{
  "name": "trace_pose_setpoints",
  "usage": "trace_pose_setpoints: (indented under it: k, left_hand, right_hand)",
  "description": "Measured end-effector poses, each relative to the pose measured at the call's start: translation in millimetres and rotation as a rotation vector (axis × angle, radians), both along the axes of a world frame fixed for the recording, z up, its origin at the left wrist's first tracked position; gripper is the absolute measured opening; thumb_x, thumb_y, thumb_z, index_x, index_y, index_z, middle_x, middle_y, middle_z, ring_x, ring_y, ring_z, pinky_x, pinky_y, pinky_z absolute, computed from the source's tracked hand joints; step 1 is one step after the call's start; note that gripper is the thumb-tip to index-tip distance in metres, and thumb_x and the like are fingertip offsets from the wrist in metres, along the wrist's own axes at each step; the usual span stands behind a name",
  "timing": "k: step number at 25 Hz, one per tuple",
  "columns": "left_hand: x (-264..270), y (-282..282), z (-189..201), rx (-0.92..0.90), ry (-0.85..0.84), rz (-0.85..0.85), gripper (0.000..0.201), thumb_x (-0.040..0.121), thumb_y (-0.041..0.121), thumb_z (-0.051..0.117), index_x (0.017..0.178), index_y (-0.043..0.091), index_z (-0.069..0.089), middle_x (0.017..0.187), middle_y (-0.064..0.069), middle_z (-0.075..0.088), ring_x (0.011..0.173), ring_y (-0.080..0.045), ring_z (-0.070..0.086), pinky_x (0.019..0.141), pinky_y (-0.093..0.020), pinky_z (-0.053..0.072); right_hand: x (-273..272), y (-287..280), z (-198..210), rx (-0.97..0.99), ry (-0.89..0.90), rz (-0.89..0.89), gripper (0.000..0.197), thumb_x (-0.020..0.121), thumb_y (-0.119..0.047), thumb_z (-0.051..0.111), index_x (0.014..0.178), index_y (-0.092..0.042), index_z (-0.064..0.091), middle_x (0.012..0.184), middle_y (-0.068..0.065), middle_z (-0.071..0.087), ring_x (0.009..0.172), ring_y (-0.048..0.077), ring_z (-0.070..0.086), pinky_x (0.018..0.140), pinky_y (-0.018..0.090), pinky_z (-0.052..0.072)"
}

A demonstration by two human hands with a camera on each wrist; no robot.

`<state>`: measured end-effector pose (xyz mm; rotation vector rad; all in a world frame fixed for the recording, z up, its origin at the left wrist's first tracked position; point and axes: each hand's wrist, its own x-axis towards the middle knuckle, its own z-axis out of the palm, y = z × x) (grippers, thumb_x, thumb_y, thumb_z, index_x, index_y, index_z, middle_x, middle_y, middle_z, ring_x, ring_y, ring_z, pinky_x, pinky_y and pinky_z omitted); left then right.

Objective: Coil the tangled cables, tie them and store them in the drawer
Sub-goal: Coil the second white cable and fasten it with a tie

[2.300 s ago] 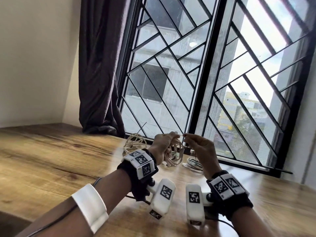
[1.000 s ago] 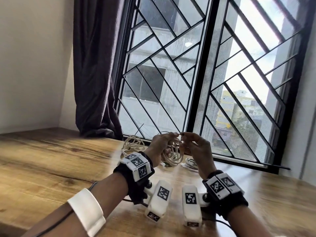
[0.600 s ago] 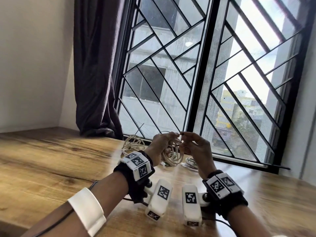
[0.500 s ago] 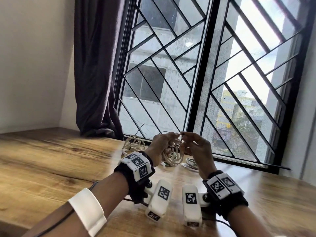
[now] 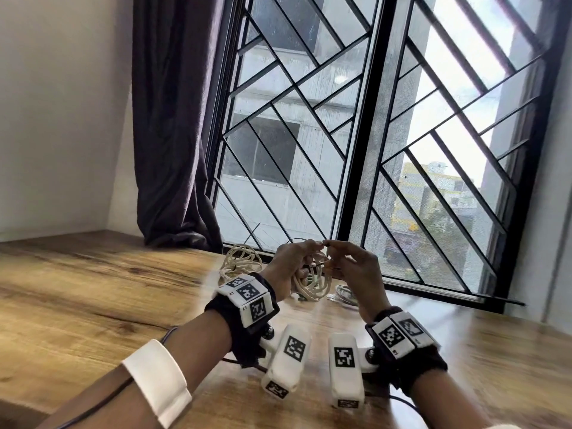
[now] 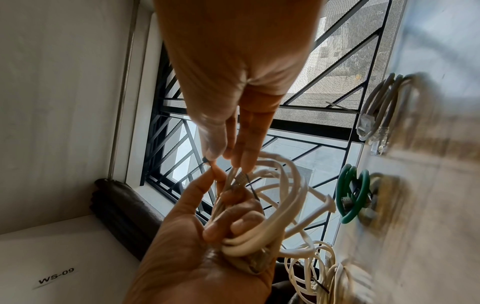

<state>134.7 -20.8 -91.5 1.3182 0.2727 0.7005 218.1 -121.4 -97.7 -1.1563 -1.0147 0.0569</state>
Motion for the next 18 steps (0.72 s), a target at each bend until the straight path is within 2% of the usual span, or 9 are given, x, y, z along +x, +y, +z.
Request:
trace_pose_setpoints:
  k: [4, 6, 9, 11, 14, 16, 18]
  left_hand:
    - [-1, 2, 0, 0.035, 0.019, -0.004, 0.021, 0.083, 0.027, 0.065, 0.067, 0.017, 0.057, 0.053, 0.007, 0.048, 0.041, -0.006, 0.029, 0.039, -0.015, 0.025]
    - [-1, 2, -1, 0.033, 0.016, 0.016, 0.022, 0.082, 0.027, 0.066, 0.066, 0.017, 0.055, 0.056, 0.005, 0.045, 0.040, -0.006, 0.029, 0.039, -0.016, 0.025]
    - [0, 1, -1, 0.025, 0.012, 0.043, 0.018, 0.081, 0.027, 0.066, 0.069, 0.016, 0.058, 0.057, 0.005, 0.046, 0.039, -0.006, 0.029, 0.038, -0.015, 0.025]
    - [0, 0, 0, 0.025, 0.016, 0.040, 0.017, 0.081, 0.026, 0.066, 0.070, 0.015, 0.061, 0.052, 0.007, 0.049, 0.040, -0.006, 0.027, 0.039, -0.016, 0.024]
    - [-1, -1, 1, 0.016, 0.029, 0.027, 0.019, 0.082, 0.026, 0.065, 0.068, 0.015, 0.061, 0.047, 0.009, 0.051, 0.043, -0.008, 0.025, 0.040, -0.017, 0.023]
    - [-1, -1, 1, 0.009, 0.033, 0.013, 0.018, 0.081, 0.027, 0.065, 0.069, 0.014, 0.062, 0.047, 0.009, 0.051, 0.043, -0.008, 0.025, 0.040, -0.016, 0.023]
    - [-1, 1, 1, 0.003, 0.039, 0.013, 0.018, 0.080, 0.028, 0.066, 0.069, 0.014, 0.060, 0.049, 0.008, 0.049, 0.041, -0.007, 0.027, 0.039, -0.015, 0.024]
  right_hand:
    - [2, -1, 0, -0.013, -0.053, -0.053, 0.019, 0.084, 0.003, 0.061, 0.094, -0.010, 0.071, 0.066, 0.004, 0.065, 0.053, 0.010, 0.059, 0.054, 0.022, 0.054]
    - [2, -1, 1, -0.029, -0.101, -0.093, 0.018, 0.084, 0.000, 0.064, 0.098, -0.008, 0.070, 0.065, 0.007, 0.065, 0.054, 0.012, 0.059, 0.051, 0.021, 0.053]
    - [3, -3, 3, -0.085, -0.206, -0.186, 0.014, 0.083, -0.011, 0.067, 0.090, -0.022, 0.071, 0.071, 0.008, 0.069, 0.059, 0.015, 0.063, 0.047, 0.018, 0.048]
    - [5, -4, 3, -0.104, -0.282, -0.268, 0.011, 0.081, -0.018, 0.070, 0.086, -0.029, 0.072, 0.074, 0.002, 0.072, 0.066, 0.015, 0.066, 0.051, 0.022, 0.050]
    - [10, -3, 2, -0.085, -0.285, -0.316, 0.010, 0.081, -0.019, 0.070, 0.086, -0.027, 0.073, 0.078, -0.005, 0.072, 0.072, 0.010, 0.065, 0.066, 0.028, 0.054]
    - [11, -3, 2, -0.082, -0.279, -0.302, 0.011, 0.081, -0.017, 0.070, 0.087, -0.025, 0.073, 0.080, -0.005, 0.072, 0.072, 0.007, 0.064, 0.067, 0.023, 0.051]
    - [11, -3, 2, -0.081, -0.293, -0.295, 0.011, 0.081, -0.015, 0.070, 0.089, -0.022, 0.073, 0.079, -0.006, 0.072, 0.067, 0.000, 0.062, 0.063, 0.014, 0.048]
